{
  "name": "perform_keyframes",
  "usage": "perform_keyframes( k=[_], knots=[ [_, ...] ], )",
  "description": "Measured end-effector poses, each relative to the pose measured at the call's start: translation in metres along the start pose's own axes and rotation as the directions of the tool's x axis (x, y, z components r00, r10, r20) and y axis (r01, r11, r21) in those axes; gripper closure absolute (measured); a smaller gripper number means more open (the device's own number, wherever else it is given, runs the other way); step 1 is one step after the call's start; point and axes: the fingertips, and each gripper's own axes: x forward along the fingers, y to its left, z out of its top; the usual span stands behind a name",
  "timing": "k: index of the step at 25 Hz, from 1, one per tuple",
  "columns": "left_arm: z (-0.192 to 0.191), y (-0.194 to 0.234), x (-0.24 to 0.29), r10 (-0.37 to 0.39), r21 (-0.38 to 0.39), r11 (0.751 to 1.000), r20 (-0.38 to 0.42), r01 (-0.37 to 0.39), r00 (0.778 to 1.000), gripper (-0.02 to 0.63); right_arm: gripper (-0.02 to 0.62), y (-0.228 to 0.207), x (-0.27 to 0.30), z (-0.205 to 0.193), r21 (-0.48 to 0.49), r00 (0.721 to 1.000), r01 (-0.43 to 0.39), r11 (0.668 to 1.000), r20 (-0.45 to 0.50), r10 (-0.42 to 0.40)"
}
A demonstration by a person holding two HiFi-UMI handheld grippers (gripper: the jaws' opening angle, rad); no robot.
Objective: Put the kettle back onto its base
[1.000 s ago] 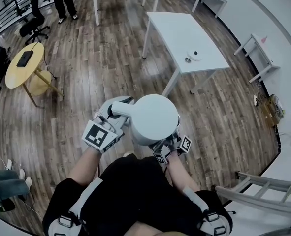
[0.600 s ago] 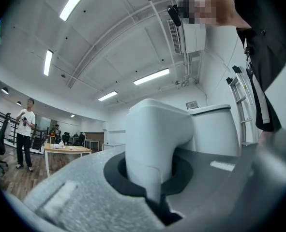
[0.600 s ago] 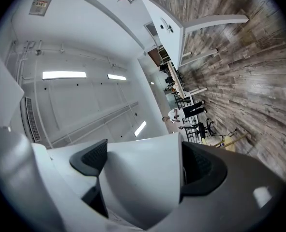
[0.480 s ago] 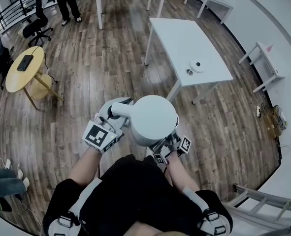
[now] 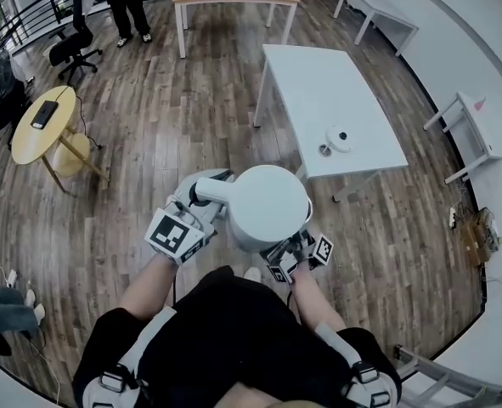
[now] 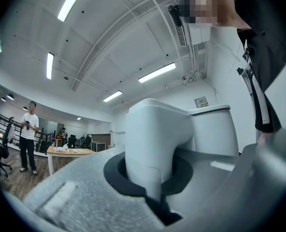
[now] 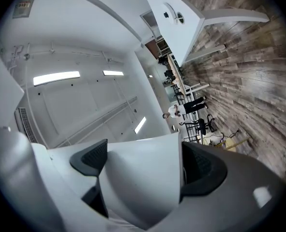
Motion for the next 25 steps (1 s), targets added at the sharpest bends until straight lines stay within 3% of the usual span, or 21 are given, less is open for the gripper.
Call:
perform_keyframes(
  k=[10, 20, 25],
  knots=[
    [-0.015, -0.018, 0.087, -0.035, -0.009, 0.999, -0.011, 0.035, 0.999, 0.603, 0.112, 0.023, -0.012, 0.082, 0.002, 0.999, 0.001, 1.000, 0.037, -0.001],
    [-0.033, -0.028, 0.142, -0.064, -0.019, 0.998, -0.029, 0.063, 0.998, 0.603, 0.112, 0.031, -0.029, 0.129, -0.007, 0.995, -0.002, 1.000, 0.100, 0.003],
    [-0.043, -0.018, 0.174, -0.118, -0.031, 0.993, -0.030, 0.117, 0.993, 0.603, 0.112, 0.030, -0.023, 0.156, -0.028, 0.988, -0.012, 1.000, 0.152, 0.016]
  ],
)
